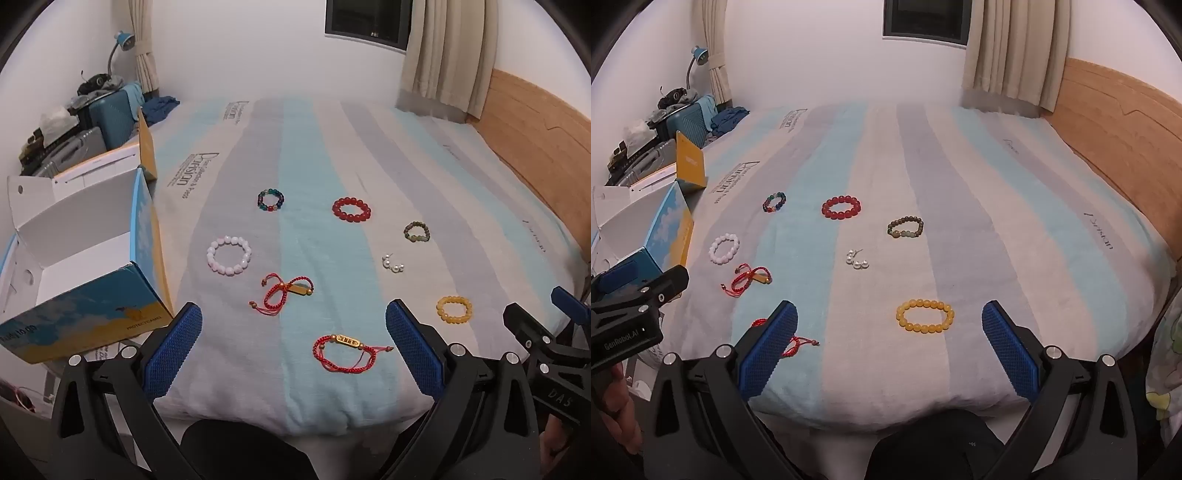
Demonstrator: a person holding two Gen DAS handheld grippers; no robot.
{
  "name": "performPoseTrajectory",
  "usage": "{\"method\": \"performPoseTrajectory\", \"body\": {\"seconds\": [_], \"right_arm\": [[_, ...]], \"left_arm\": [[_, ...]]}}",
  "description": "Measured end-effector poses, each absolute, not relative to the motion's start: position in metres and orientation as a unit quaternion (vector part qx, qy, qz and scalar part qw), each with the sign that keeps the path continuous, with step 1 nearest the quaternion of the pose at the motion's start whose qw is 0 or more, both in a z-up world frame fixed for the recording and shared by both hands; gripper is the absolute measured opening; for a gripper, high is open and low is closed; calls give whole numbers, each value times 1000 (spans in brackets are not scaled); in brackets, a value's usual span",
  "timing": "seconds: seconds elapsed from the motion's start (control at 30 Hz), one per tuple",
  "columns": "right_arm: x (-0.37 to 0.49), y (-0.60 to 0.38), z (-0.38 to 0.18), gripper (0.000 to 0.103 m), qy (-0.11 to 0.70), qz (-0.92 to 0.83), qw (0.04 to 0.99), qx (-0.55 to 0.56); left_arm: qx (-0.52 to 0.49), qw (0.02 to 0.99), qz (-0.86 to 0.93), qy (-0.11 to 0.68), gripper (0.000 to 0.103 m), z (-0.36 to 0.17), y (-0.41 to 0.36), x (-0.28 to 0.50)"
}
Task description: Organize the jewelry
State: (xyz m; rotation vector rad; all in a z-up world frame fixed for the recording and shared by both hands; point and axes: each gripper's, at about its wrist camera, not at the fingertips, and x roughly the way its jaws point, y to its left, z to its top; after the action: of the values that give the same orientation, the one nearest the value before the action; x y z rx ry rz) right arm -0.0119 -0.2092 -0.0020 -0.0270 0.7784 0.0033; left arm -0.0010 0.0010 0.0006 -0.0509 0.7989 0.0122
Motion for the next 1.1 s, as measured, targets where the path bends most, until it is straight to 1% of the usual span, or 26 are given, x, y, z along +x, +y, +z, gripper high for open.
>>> {"method": "performPoseTrajectory", "body": {"seconds": [1.1], "right_arm": [[-16, -204, 3, 96, 382, 2, 924, 1]], "left_arm": [[-13, 920, 4, 392, 97, -3, -1, -7]]}}
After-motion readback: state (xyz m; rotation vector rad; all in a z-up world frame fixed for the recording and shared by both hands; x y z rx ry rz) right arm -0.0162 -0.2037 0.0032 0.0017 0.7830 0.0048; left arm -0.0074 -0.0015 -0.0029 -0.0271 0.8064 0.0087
